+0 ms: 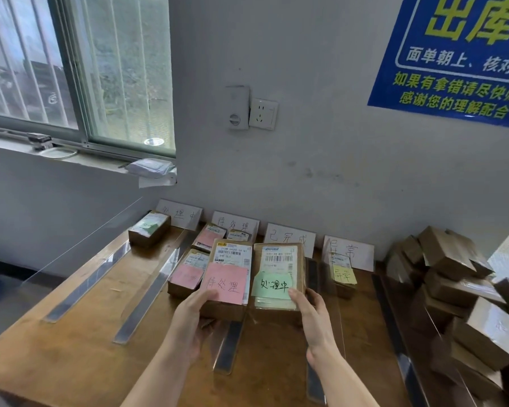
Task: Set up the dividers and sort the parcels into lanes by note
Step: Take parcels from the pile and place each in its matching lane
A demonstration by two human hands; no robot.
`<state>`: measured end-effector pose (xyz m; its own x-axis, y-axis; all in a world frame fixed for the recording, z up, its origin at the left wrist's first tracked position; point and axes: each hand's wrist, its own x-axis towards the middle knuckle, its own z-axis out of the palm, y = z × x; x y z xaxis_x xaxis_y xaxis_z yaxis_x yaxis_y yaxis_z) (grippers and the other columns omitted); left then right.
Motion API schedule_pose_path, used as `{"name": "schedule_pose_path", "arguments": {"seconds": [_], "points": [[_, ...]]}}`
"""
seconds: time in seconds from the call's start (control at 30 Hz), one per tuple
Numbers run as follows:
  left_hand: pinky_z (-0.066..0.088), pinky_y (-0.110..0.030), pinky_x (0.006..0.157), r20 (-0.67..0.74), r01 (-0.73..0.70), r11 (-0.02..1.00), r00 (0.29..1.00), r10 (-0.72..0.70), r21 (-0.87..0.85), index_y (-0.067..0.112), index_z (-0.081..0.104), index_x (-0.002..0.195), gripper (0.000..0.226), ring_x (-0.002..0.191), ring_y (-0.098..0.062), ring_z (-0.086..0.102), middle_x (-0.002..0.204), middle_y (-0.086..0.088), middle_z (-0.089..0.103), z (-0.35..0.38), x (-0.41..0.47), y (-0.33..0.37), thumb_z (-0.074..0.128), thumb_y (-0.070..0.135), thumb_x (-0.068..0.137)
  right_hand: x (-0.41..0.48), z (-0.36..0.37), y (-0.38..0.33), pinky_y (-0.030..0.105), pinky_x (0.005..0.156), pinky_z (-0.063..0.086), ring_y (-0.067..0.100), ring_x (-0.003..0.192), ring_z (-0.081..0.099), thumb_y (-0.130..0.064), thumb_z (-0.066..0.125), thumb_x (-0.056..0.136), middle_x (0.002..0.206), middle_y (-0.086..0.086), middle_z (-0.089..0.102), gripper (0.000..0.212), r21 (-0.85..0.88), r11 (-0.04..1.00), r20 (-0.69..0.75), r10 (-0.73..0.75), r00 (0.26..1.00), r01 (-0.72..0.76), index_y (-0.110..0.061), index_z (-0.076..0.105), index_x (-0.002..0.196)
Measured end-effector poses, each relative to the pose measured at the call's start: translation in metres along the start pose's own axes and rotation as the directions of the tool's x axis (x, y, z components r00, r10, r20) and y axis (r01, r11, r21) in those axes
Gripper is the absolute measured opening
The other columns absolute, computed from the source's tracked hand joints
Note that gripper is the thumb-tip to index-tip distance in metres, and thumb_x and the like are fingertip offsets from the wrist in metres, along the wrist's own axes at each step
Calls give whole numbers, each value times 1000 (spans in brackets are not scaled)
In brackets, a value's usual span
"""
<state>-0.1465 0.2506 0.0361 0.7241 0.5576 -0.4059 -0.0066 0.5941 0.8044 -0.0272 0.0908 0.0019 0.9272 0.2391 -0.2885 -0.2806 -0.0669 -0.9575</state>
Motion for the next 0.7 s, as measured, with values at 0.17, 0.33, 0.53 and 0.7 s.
{"name": "schedule_pose_path", "arguments": {"seconds": [0.17, 0.33, 0.53, 0.7], "points": [[48, -41, 90, 22, 9, 1000, 1000, -8, -21, 20, 55, 93, 10, 97, -28, 62, 97, -13, 68, 5, 9, 1, 61, 12, 91, 10, -1, -2, 54, 106, 44, 25, 116, 60, -68, 83, 47, 125, 4, 64, 102, 12, 1000, -16, 5, 1000, -5, -32, 43, 134], [49, -41, 89, 16, -2, 1000, 1000, 2, -16, 19, 56, 96, 10, 100, -30, 63, 98, -15, 70, 9, 27, 1, 62, 14, 90, 31, 2, -7, 54, 104, 45, 25, 114, 62, -72, 81, 43, 123, 2, 65, 101, 33, 999, 4, 6, 1000, -7, -35, 44, 129], [50, -41, 88, -65, -44, 999, 997, 41, -32, 20, 51, 109, 29, 107, -33, 63, 109, -19, 68, 4, 57, 9, 68, 18, 86, 60, 20, -17, 43, 108, 41, 23, 118, 56, -42, 71, 83, 130, 6, 60, 62, 7, 998, 83, -58, 995, 58, -27, 41, 136], [47, -32, 66, -87, -76, 997, 993, 76, 1, 10, 54, 121, 38, 94, -30, 63, 103, -19, 69, -15, 78, 21, 66, 20, 86, 74, 46, -26, 34, 98, 41, 21, 116, 56, -38, 68, 87, 132, 6, 58, 61, 7, 993, 157, -117, 981, 118, -23, 40, 139]]}}
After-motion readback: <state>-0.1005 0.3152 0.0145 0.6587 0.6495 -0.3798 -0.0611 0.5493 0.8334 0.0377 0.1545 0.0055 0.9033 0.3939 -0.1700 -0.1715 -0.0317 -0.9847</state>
